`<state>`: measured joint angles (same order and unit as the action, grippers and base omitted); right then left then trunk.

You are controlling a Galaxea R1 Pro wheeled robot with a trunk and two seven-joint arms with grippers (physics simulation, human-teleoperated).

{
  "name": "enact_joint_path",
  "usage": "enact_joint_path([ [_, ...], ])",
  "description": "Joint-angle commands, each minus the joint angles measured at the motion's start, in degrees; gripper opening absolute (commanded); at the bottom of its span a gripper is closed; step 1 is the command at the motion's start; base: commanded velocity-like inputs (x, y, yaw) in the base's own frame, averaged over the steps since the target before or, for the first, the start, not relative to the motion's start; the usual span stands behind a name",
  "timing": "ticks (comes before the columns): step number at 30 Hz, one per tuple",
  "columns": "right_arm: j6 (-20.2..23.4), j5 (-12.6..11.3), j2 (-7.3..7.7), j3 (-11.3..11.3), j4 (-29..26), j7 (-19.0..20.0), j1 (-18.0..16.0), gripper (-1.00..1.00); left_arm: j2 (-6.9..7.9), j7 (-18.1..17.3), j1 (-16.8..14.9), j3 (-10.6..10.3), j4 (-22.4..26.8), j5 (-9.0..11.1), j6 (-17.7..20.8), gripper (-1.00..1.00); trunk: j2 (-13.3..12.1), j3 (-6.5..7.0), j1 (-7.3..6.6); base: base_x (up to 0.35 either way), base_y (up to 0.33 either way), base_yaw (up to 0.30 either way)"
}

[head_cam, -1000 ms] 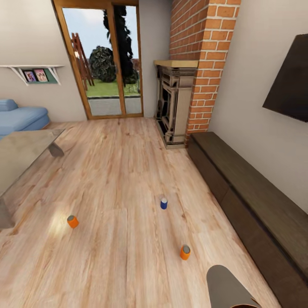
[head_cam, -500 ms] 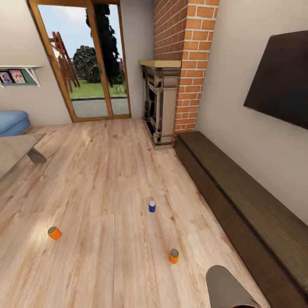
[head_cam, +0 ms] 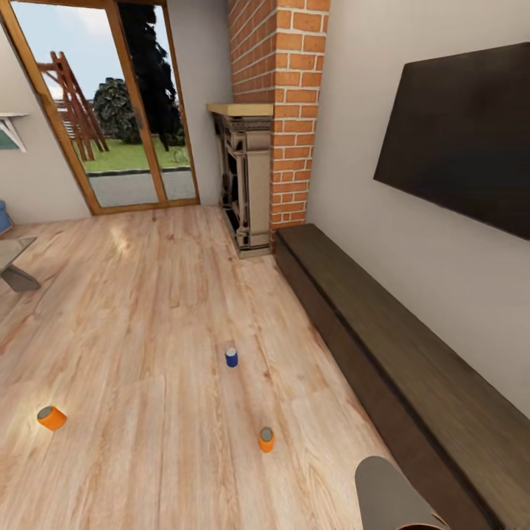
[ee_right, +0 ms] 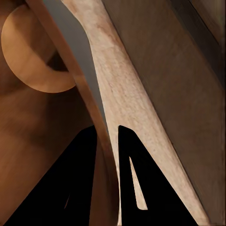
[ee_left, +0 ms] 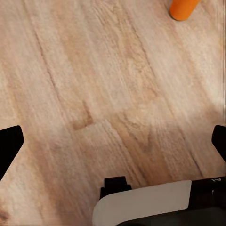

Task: Put the three can of soda from the living room inside the tash can in the kitchen.

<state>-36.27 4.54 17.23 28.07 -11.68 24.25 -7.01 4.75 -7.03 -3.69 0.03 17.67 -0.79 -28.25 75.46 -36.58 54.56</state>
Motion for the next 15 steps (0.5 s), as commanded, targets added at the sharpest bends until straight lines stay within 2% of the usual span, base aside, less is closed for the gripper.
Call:
enact_joint_path([
  [1, 0.0, -0.3, 0.00, 0.5, -0.1, 0.3, 0.0, -1.00, 0.00, 0.0, 0.0, 0.0, 0.0, 0.0, 0.0, 1.00, 0.0, 0.00, 0.00, 0.000, -0.262, -0.109],
  [6, 0.0, -0.3, 0.00, 0.5, -0.2, 0.3, -0.1, -1.00, -0.04, 0.1, 0.0, 0.1, 0.0, 0.3, 0.2, 1.00, 0.0, 0.00, 0.00, -0.109, 0.024, -0.022],
  [15, 0.0, -0.2, 0.00, 0.5, -0.2, 0.3, 0.0, -1.00, -0.03, 0.0, -0.1, 0.1, 0.0, 0.2, 0.5, 1.00, 0.0, 0.00, 0.00, -0.208, 0.225, -0.002],
])
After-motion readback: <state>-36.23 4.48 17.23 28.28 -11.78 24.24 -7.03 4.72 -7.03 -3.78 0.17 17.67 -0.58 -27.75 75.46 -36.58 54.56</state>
